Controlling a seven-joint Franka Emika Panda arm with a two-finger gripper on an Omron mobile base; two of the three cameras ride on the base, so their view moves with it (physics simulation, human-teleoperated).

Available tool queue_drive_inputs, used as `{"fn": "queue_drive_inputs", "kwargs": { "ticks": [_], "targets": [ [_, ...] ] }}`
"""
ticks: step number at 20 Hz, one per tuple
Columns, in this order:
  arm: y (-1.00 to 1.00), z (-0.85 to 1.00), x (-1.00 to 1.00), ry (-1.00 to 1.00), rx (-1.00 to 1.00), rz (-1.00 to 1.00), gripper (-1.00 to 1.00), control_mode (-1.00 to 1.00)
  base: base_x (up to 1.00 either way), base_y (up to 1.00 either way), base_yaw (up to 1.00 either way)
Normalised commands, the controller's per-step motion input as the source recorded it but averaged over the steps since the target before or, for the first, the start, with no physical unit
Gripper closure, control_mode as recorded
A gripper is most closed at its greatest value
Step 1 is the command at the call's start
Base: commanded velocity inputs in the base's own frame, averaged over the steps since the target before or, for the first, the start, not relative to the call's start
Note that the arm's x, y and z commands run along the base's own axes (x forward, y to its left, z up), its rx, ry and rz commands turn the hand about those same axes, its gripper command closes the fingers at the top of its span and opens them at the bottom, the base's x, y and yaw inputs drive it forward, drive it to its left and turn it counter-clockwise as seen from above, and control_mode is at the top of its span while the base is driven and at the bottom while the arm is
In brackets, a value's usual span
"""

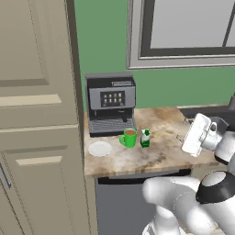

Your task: Take a sugar cube from the saucer and place it inside the coffee. Then, grab milk from the fridge and place it next to the coffee on the counter to sweeten the coffee.

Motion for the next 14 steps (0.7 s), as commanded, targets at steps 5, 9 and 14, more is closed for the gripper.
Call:
{"fn": "queue_drive_inputs", "kwargs": {
  "ticks": [5, 9, 14],
  "targets": [
    [0.0, 0.85, -1.0, -0.87, -0.08, 0.0, -1.0, -1.0, 0.0, 0.0, 0.0],
    [0.24, 0.99, -0.87, -0.81, -0.16, 0.0, -1.0, -1.0, 0.0, 0.0, 0.0],
    [0.53, 0.41, -0.76, -0.75, -0.29, 0.01, -1.0, -1.0, 0.0, 0.0, 0.0]
  ]
}}
